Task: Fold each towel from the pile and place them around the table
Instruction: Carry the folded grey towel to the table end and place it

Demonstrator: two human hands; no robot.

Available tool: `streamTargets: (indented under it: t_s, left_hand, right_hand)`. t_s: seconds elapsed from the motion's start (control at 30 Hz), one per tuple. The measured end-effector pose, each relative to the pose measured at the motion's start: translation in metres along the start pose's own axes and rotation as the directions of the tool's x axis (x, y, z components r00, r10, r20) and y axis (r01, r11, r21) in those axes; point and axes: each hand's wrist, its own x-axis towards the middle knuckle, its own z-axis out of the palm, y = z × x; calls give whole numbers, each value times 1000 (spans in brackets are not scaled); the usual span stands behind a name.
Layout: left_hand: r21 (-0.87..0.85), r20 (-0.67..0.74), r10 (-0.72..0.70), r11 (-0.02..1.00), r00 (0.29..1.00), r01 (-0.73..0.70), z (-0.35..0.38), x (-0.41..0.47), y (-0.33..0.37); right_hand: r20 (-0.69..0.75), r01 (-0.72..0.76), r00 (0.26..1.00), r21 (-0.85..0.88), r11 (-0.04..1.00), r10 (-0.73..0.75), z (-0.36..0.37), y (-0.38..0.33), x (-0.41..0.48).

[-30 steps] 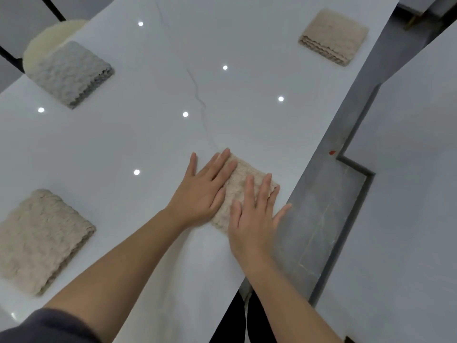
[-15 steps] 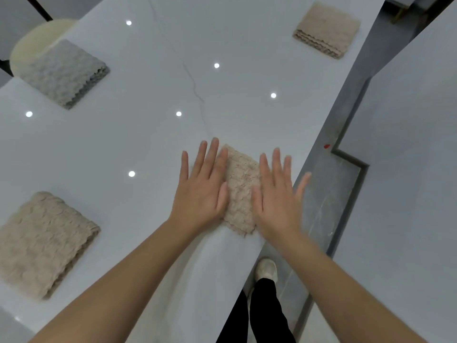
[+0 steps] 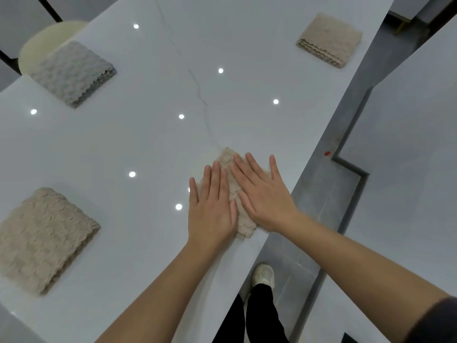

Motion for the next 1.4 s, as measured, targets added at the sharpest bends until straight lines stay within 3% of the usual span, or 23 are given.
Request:
streamTargets:
  t_s: [0.4, 0.57, 0.93, 1.17, 1.4]
  left_hand:
    - [-24, -8, 31, 999, 999, -31, -21, 5, 6]
    - [13, 88, 44, 999, 995, -46, -5, 9, 17]
    - [32, 88, -65, 998, 994, 63, -24, 15, 41]
    - [-48, 24, -250, 967, 968, 251, -47, 54, 123]
    - [-107, 23, -201, 974, 979, 202, -43, 116, 194]
  right_hand:
    - [74, -46, 996, 38, 998, 44, -27, 24, -9]
    - [136, 52, 989, 20, 998, -54, -20, 39, -11]
    - [172, 138, 972, 122, 983, -158, -25, 70, -9]
    - [219, 73, 972, 68, 995, -86, -66, 156, -19]
    - [181, -100, 980, 74, 992, 85, -105, 245, -30]
